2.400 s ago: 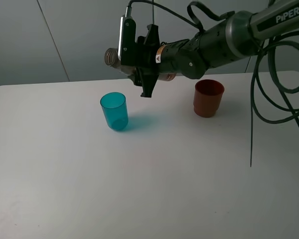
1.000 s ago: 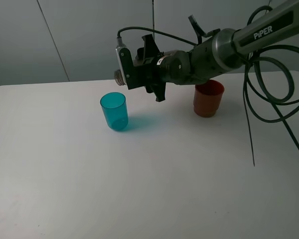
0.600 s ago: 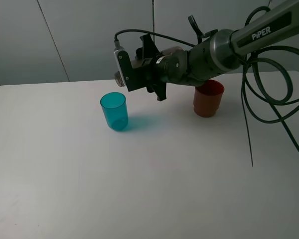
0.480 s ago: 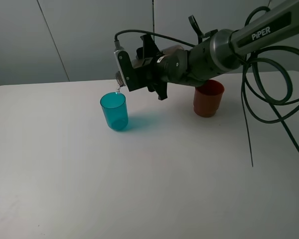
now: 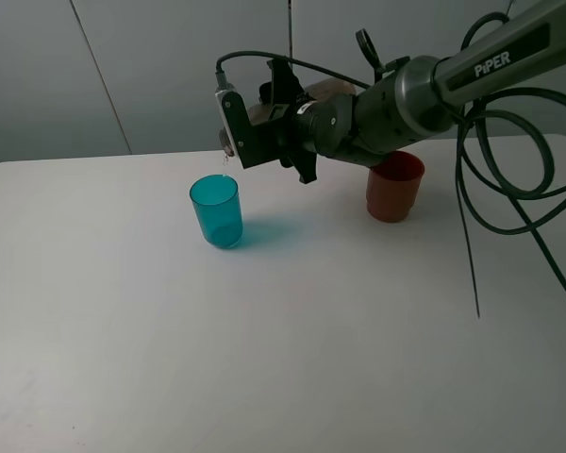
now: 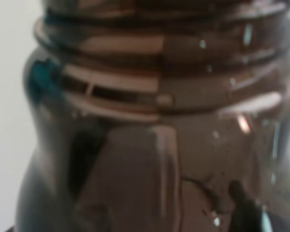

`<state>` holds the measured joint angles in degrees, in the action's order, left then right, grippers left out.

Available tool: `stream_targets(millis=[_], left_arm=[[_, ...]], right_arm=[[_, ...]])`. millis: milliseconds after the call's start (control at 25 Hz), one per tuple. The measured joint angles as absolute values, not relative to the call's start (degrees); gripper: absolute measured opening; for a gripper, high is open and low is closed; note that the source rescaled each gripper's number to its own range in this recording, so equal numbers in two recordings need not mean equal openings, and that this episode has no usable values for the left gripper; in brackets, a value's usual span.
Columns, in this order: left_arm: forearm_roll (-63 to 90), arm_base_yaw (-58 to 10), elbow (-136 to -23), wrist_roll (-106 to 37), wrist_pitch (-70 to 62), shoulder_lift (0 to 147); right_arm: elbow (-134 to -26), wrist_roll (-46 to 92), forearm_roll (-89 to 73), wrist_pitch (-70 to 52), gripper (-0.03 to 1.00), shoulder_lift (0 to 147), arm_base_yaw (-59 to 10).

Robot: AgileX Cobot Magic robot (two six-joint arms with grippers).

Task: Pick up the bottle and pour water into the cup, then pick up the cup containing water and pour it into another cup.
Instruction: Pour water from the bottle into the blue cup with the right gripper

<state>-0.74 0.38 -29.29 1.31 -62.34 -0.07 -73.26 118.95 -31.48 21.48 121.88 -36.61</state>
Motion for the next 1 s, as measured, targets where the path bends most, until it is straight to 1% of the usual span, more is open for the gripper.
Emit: stream_targets(millis=[440,1000], left_arm=[[-0.74,0.38,-29.29,1.31,-62.34,-0.07],[-0.74,0.38,-29.29,1.31,-62.34,-0.07]], right_arm=[[-73.26,118.95,-27.48,23.14,0.00,121.88,-37.89],[-73.26,118.82,-24.76,25.49,0.00,121.88,-37.91]])
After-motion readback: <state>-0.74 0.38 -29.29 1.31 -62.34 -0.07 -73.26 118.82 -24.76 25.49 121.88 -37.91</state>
